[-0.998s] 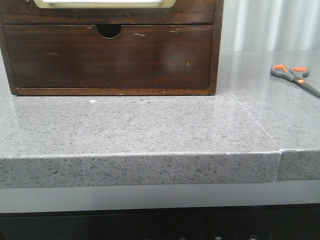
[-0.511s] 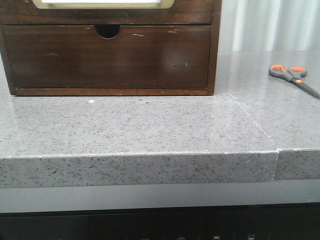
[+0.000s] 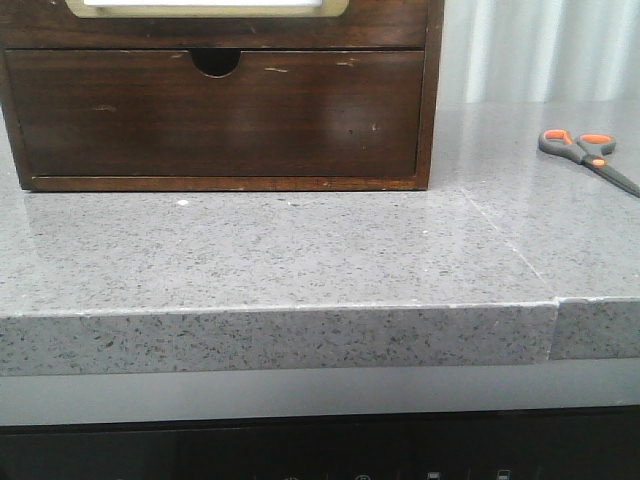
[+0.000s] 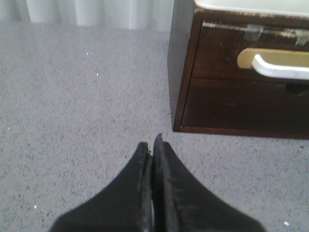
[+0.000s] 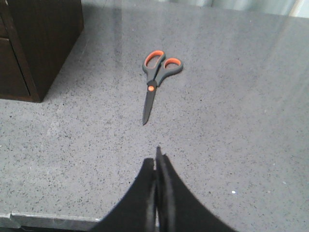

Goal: Put scissors in drawer with both arms

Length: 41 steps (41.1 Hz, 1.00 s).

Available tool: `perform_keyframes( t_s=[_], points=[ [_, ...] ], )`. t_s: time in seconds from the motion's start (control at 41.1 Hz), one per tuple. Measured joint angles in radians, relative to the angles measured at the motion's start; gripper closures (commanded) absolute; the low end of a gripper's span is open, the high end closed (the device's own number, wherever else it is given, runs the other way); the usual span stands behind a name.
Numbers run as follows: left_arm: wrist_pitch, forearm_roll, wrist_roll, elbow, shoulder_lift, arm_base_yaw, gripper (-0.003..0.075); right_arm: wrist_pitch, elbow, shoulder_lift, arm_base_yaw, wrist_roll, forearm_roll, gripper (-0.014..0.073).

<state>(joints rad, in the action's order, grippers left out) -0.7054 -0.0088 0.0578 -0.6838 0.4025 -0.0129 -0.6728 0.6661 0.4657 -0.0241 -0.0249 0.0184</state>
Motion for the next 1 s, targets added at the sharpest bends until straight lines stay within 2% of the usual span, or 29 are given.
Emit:
perform_keyframes(
  t_s=[0.268, 0.341, 0.414, 0.56, 0.633, 0.681, 0.852, 0.998],
  points=[
    [0.0, 0.0, 0.0, 0.04, 0.002, 0.0, 0.0738, -0.033, 0.0, 0.004, 0.0, 0.0, 0.002, 0.0709],
    [0.0, -0.001, 0.0, 0.047, 0.002, 0.0, 0.0703, -0.056, 0.0, 0.005, 0.0, 0.0, 0.002, 0.0662],
    [0.002, -0.01, 0.0, 0.052, 0.002, 0.0, 0.0582, -0.083, 0.0, 0.009, 0.0, 0.0, 0.002, 0.0528],
    [0.004, -0.03, 0.0, 0.052, 0.002, 0.0, 0.0203, -0.115, 0.0, 0.034, 0.0, -0.006, 0.002, 0.0155],
    [0.004, -0.038, 0.0, 0.052, 0.002, 0.0, 0.0114, -0.117, 0.0, 0.049, 0.0, -0.012, 0.002, 0.006],
    [0.004, -0.044, 0.0, 0.052, 0.002, 0.0, 0.01, -0.119, 0.0, 0.055, 0.0, -0.012, 0.002, 0.004],
    [0.004, -0.13, 0.0, 0.052, 0.01, 0.0, 0.01, -0.119, 0.0, 0.064, 0.0, -0.014, 0.002, 0.0055],
    [0.004, -0.318, -0.019, 0.052, 0.078, 0.0, 0.01, -0.118, 0.0, 0.064, 0.0, -0.014, 0.002, 0.0055]
  ],
)
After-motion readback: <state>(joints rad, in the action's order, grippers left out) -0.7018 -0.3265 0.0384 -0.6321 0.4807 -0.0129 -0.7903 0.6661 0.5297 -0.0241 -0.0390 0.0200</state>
